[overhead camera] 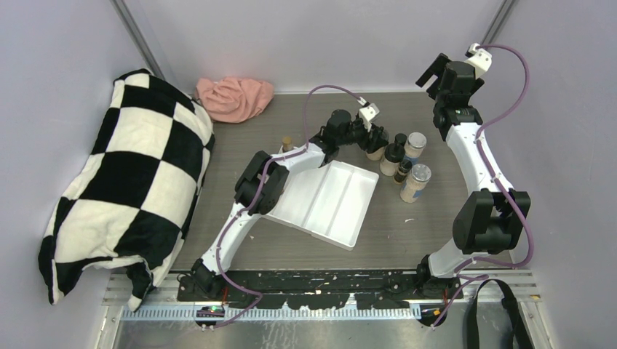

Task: Organize the condiment bottles
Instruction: Pick up the bottle from the center of the board, then place the bottle in the storage box, then pick up the bottle from the center of the board.

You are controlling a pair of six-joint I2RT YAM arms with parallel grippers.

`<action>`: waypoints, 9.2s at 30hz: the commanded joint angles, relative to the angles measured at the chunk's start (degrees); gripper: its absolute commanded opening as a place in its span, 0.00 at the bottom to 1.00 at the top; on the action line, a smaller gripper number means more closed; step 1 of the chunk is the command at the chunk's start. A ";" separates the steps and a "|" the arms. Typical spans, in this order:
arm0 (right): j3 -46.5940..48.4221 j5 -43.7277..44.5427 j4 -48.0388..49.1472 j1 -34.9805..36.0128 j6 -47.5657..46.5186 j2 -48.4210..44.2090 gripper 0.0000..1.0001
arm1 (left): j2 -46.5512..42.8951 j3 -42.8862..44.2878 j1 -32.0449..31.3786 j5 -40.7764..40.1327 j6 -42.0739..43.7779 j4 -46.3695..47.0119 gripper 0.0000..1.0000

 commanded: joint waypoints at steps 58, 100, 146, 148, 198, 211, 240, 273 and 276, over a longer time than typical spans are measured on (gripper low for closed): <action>-3.89 -1.95 2.73 0.60 1.68 -8.59 0.94 | -33.06 -22.01 -0.32 -30.37 0.75 0.18 0.00; -11.10 -1.98 2.53 4.51 3.36 -16.69 0.93 | -53.42 -59.79 -3.37 -50.95 -4.92 18.03 0.00; -10.99 -0.37 4.75 6.43 1.24 -11.63 0.93 | -41.61 -64.26 -5.24 -57.36 -6.50 33.51 0.00; -11.13 -0.37 4.93 6.45 1.32 -11.47 0.93 | -41.24 -64.34 -5.24 -57.40 -6.42 33.71 0.00; -11.81 0.05 5.80 7.58 0.79 -10.21 0.94 | -39.48 -66.46 -5.24 -58.72 -8.79 34.74 0.00; -11.20 0.18 5.41 7.84 0.61 -10.41 0.94 | -40.04 -65.72 -5.68 -58.89 -8.62 32.50 0.52; -11.35 0.13 5.16 7.89 0.91 -11.61 0.94 | -43.73 -62.62 -7.03 -61.17 -3.67 28.72 0.96; 0.76 4.27 -0.66 3.66 -0.70 -4.32 0.96 | -28.21 -20.33 -4.25 -0.47 5.11 -15.78 0.96; 1.46 4.11 -0.67 3.48 -1.02 -3.41 0.96 | -26.41 -18.63 -2.71 4.38 3.01 -14.81 0.94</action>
